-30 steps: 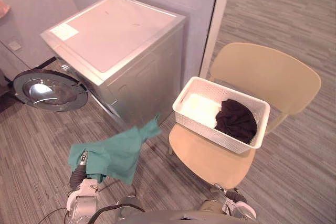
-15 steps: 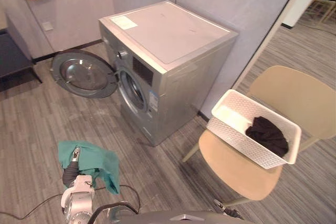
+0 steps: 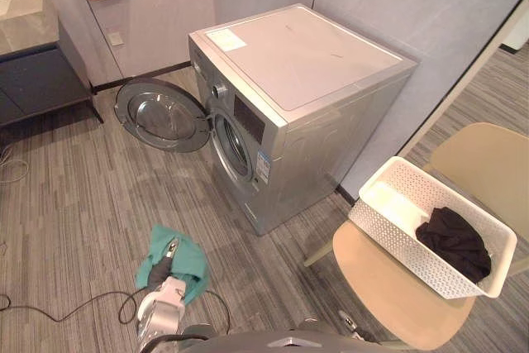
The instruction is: Pick up the laundry basket with both hands and put the clothes into the washing machine.
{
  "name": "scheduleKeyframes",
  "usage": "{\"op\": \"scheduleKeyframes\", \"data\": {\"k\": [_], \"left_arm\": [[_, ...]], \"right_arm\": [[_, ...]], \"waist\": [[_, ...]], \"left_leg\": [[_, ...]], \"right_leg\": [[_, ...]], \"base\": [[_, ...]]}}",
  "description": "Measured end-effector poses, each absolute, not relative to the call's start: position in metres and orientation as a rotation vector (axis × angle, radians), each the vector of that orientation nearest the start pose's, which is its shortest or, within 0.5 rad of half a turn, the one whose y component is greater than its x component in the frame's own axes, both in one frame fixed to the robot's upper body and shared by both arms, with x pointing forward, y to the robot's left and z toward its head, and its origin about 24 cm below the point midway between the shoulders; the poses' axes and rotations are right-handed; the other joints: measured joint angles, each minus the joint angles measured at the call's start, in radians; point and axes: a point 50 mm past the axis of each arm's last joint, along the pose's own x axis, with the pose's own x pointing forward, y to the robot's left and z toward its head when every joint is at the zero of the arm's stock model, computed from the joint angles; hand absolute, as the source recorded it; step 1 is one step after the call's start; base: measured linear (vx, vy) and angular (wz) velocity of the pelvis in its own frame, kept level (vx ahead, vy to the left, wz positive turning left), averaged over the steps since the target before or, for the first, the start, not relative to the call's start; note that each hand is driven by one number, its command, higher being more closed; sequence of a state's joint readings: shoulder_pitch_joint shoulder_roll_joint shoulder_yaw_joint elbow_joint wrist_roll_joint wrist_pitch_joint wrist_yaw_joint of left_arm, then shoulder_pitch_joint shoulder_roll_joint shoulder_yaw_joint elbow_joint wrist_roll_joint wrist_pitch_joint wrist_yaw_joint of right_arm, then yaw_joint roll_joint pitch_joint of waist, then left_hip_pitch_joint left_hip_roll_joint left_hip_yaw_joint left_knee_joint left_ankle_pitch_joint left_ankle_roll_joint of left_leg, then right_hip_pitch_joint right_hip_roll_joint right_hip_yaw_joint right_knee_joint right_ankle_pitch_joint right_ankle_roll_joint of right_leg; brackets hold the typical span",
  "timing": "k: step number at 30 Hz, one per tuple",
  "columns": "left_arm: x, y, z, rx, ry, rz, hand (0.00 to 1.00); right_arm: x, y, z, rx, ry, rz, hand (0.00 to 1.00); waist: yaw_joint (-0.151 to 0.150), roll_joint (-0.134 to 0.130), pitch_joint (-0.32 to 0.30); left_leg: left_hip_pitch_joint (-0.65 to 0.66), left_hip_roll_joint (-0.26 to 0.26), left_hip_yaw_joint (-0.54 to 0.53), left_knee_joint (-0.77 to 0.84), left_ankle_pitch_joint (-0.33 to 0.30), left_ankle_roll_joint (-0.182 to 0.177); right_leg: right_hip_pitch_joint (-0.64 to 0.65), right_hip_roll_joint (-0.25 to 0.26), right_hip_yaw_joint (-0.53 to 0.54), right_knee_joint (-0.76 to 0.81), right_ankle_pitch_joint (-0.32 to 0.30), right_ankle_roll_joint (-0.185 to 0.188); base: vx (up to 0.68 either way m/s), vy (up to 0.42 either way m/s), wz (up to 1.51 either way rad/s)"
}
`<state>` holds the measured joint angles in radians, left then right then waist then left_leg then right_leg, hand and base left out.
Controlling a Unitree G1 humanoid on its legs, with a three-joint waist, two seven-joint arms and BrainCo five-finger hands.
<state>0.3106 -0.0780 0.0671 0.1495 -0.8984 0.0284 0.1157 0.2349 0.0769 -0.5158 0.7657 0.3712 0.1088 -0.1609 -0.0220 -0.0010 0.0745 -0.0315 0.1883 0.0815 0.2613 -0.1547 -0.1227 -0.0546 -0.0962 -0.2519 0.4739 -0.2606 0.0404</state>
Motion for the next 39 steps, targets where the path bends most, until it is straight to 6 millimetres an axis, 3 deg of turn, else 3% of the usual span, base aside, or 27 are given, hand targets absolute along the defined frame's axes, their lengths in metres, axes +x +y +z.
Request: {"op": "scheduleKeyframes", "data": {"k": [2, 4, 5, 7, 8, 10, 12, 15, 16, 17, 18, 19, 22, 23, 24, 25, 26, 27, 29, 30, 31, 32, 33, 34, 35, 36, 39], "left_arm": [[0.169, 0.16, -0.058, -0.95, 0.421, 0.405, 1.0], [0.169, 0.157, -0.057, -0.955, 0.419, 0.384, 1.0], [0.161, 0.154, -0.061, -0.955, 0.443, 0.38, 1.0], [0.152, 0.156, -0.064, -0.961, 0.458, 0.409, 1.0], [0.151, 0.156, -0.064, -0.962, 0.458, 0.411, 1.0], [0.151, 0.158, -0.064, -0.967, 0.456, 0.418, 1.0], [0.147, 0.161, -0.066, -0.965, 0.463, 0.443, 1.0], [0.145, 0.161, -0.067, -0.978, 0.471, 0.458, 1.0], [0.143, 0.16, -0.071, -0.981, 0.489, 0.468, 1.0], [0.137, 0.169, -0.078, -0.967, 0.5, 0.533, 1.0], [0.135, 0.172, -0.08, -0.963, 0.499, 0.555, 1.0], [0.137, 0.172, -0.079, -0.955, 0.491, 0.549, 1.0], [0.145, 0.169, -0.075, -0.929, 0.482, 0.509, 1.0], [0.152, 0.166, -0.072, -0.909, 0.476, 0.469, 1.0], [0.155, 0.164, -0.071, -0.904, 0.473, 0.457, 1.0], [0.157, 0.163, -0.07, -0.895, 0.473, 0.443, 1.0], [0.157, 0.164, -0.07, -0.884, 0.472, 0.44, 1.0], [0.158, 0.164, -0.07, -0.882, 0.471, 0.44, 1.0], [0.158, 0.163, -0.069, -0.865, 0.47, 0.431, 1.0], [0.158, 0.163, -0.069, -0.864, 0.47, 0.429, 1.0], [0.159, 0.158, -0.069, -0.871, 0.476, 0.416, 1.0], [0.159, 0.156, -0.069, -0.877, 0.48, 0.408, 1.0], [0.161, 0.153, -0.068, -0.885, 0.48, 0.399, 1.0], [0.168, 0.152, -0.065, -0.885, 0.466, 0.384, 1.0], [0.171, 0.152, -0.063, -0.884, 0.457, 0.376, 1.0], [0.177, 0.148, -0.063, -0.891, 0.462, 0.359, 1.0], [0.186, 0.132, -0.056, -0.908, 0.462, 0.268, 1.0]], "right_arm": [[0.054, -0.212, -0.155, 0.565, 1.032, -0.86, 0.0], [0.056, -0.211, -0.155, 0.57, 1.027, -0.852, 0.0], [0.053, -0.217, -0.155, 0.562, 1.02, -0.869, 0.0], [0.05, -0.218, -0.155, 0.552, 1.029, -0.871, 0.0], [0.051, -0.217, -0.154, 0.542, 1.028, -0.865, 0.0], [0.055, -0.215, -0.153, 0.536, 1.025, -0.843, 0.0], [0.054, -0.207, -0.155, 0.525, 1.054, -0.813, 0.0], [0.049, -0.207, -0.156, 0.506, 1.073, -0.83, 0.0], [0.039, -0.209, -0.157, 0.493, 1.096, -0.85, 0.0], [0.032, -0.202, -0.163, 0.485, 1.168, -0.82, 0.0], [0.029, -0.199, -0.165, 0.489, 1.195, -0.814, 0.0], [0.027, -0.197, -0.166, 0.496, 1.203, -0.824, 0.0], [0.034, -0.196, -0.166, 0.502, 1.193, -0.813, 0.0], [0.038, -0.196, -0.165, 0.512, 1.177, -0.813, 0.0], [0.04, -0.198, -0.164, 0.517, 1.16, -0.828, 0.0], [0.043, -0.201, -0.162, 0.518, 1.136, -0.834, 0.0], [0.048, -0.202, -0.161, 0.522, 1.108, -0.833, 0.0], [0.05, -0.203, -0.16, 0.524, 1.099, -0.833, 0.0], [0.056, -0.204, -0.158, 0.517, 1.077, -0.821, 0.0], [0.057, -0.203, -0.158, 0.513, 1.077, -0.81, 0.0], [0.06, -0.204, -0.157, 0.512, 1.066, -0.806, 0.0], [0.061, -0.205, -0.156, 0.512, 1.055, -0.809, 0.0], [0.068, -0.208, -0.153, 0.515, 1.022, -0.808, 0.0], [0.073, -0.209, -0.151, 0.523, 1.002, -0.806, 0.0], [0.074, -0.208, -0.151, 0.524, 1.003, -0.803, 0.0], [0.072, -0.21, -0.152, 0.511, 1.014, -0.804, 0.0], [0.064, -0.213, -0.152, 0.506, 1.02, -0.83, 0.0]], "waist": [[0.01, -0.009, 0.001], [0.012, -0.013, 0.006], [0.013, 0.02, 0.022], [0.026, 0.02, 0.023], [0.034, 0.017, 0.021], [0.036, 0.001, 0.022], [0.04, -0.038, 0.01], [0.048, -0.051, -0.005], [0.048, -0.029, -0.027], [0.037, -0.067, -0.05], [0.025, -0.086, -0.062], [0.022, -0.099, -0.071], [0.022, -0.097, -0.072], [0.02, -0.078, -0.08], [0.019, -0.07, -0.078], [0.022, -0.061, -0.072], [0.016, -0.051, -0.066], [0.004, -0.048, -0.064], [-0.007, -0.043, -0.059], [-0.007, -0.044, -0.058], [-0.013, -0.038, -0.055], [-0.013, -0.035, -0.051], [-0.012, -0.019, -0.047], [-0.011, -0.001, -0.029], [-0.007, -0.009, -0.02], [-0.011, -0.015, -0.011], [-0.035, 0.0, 0.004]], "left_leg": [[0.012, 0.004, 0.008, 0.025, -0.003, 0.004], [-0.022, 0.007, 0.023, 0.148, -0.04, 0.012], [-0.171, 0.072, -0.002, 0.528, -0.047, 0.017], [-0.226, 0.098, -0.013, 0.687, 0.021, 0.033], [-0.241, 0.107, 0.0, 0.709, -0.022, 0.064], [-0.271, 0.122, -0.005, 0.639, -0.1, 0.076], [-0.272, 0.15, -0.049, 0.429, -0.106, 0.081], [-0.261, 0.17, -0.133, 0.189, -0.02, 0.097], [-0.247, 0.155, -0.158, 0.15, 0.076, 0.028], [-0.253, 0.113, -0.123, 0.216, 0.028, -0.106], [-0.262, 0.09, -0.111, 0.249, 0.005, -0.106], [-0.275, 0.067, -0.089, 0.325, -0.052, -0.103], [-0.266, 0.045, -0.024, 0.357, -0.104, -0.062], [-0.258, 0.032, 0.008, 0.341, -0.112, -0.047], [-0.242, 0.029, 0.028, 0.33, -0.113, -0.041], [-0.188, 0.021, 0.08, 0.287, -0.11, -0.019], [-0.129, 0.021, 0.122, 0.24, -0.102, 0.001], [-0.101, 0.02, 0.141, 0.22, -0.098, 0.006], [0.002, 0.015, 0.22, 0.152, -0.094, 0.011], [0.029, 0.014, 0.246, 0.138, -0.097, 0.012], [0.063, 0.014, 0.278, 0.123, -0.115, 0.007], [0.08, 0.02, 0.289, 0.119, -0.119, 0.002], [0.095, 0.056, 0.331, 0.118, -0.13, -0.015], [0.12, 0.085, 0.347, 0.106, -0.133, -0.027], [0.126, 0.09, 0.359, 0.094, -0.132, -0.036], [0.136, 0.097, 0.352, 0.079, -0.127, -0.068], [0.185, 0.098, 0.304, -0.008, -0.055, -0.008]], "right_leg": [[0.024, 0.01, 0.003, -0.004, -0.017, -0.011], [0.061, 0.011, 0.029, -0.033, -0.072, -0.002], [0.102, 0.033, 0.035, -0.012, -0.122, -0.011], [0.132, 0.026, 0.069, 0.002, -0.142, -0.008], [0.13, 0.017, 0.094, -0.003, -0.143, -0.006], [0.122, 0.001, 0.143, -0.018, -0.14, 0.001], [0.124, -0.041, 0.195, -0.051, -0.121, 0.04], [0.143, -0.099, 0.271, -0.101, -0.112, 0.12], [0.159, -0.123, 0.299, -0.131, -0.116, 0.152], [0.167, -0.182, 0.348, -0.15, -0.089, 0.16], [0.17, -0.204, 0.366, -0.16, -0.056, 0.157], [0.175, -0.23, 0.409, -0.18, 0.039, 0.161], [0.149, -0.264, 0.461, -0.195, 0.201, 0.178], [0.098, -0.273, 0.474, -0.167, 0.31, 0.154], [0.072, -0.274, 0.479, -0.139, 0.352, 0.129], [0.001, -0.278, 0.48, -0.058, 0.432, 0.052], [-0.072, -0.277, 0.458, 0.086, 0.421, 0.002], [-0.111, -0.265, 0.435, 0.176, 0.369, 0.005], [-0.189, -0.206, 0.263, 0.372, 0.176, -0.005], [-0.202, -0.178, 0.213, 0.385, 0.142, -0.001], [-0.205, -0.155, 0.149, 0.383, 0.068, -0.004], [-0.206, -0.15, 0.145, 0.376, 0.042, 0.013], [-0.229, -0.114, 0.127, 0.36, -0.037, 0.042], [-0.236, -0.083, 0.059, 0.298, -0.066, 0.041], [-0.232, -0.077, 0.021, 0.227, -0.06, 0.034], [-0.207, -0.065, -0.026, 0.161, -0.027, -0.014], [-0.165, -0.033, -0.067, 0.151, -0.07, -0.046]], "base": [[0.09, -0.051, 0.18], [0.03, -0.007, 0.06], [0.04, 0.115, -0.09], [0.08, 0.128, -0.38], [0.11, 0.127, -0.58], [0.19, 0.212, -0.63], [0.26, 0.315, -0.78], [0.33, 0.496, -0.79], [0.47, 0.763, -0.64], [0.41, 0.627, -0.48], [0.44, 0.701, -0.3], [0.33, 0.562, -0.15], [0.24, 0.514, -0.42], [0.14, 0.352, -0.42], [0.15, 0.391, -0.68], [0.11, 0.242, -0.82], [0.09, 0.189, -0.79], [0.08, 0.103, -0.7], [0.05, 0.027, -0.77], [0.04, -0.054, -0.96], [0.06, -0.067, -0.83], [0.12, -0.1, -1.08], [0.15, -0.135, -1.14], [0.15, -0.155, -1.13], [0.13, -0.196, -0.75], [0.18, -0.227, -0.22], [0.31, -0.279, 0.14]]}}
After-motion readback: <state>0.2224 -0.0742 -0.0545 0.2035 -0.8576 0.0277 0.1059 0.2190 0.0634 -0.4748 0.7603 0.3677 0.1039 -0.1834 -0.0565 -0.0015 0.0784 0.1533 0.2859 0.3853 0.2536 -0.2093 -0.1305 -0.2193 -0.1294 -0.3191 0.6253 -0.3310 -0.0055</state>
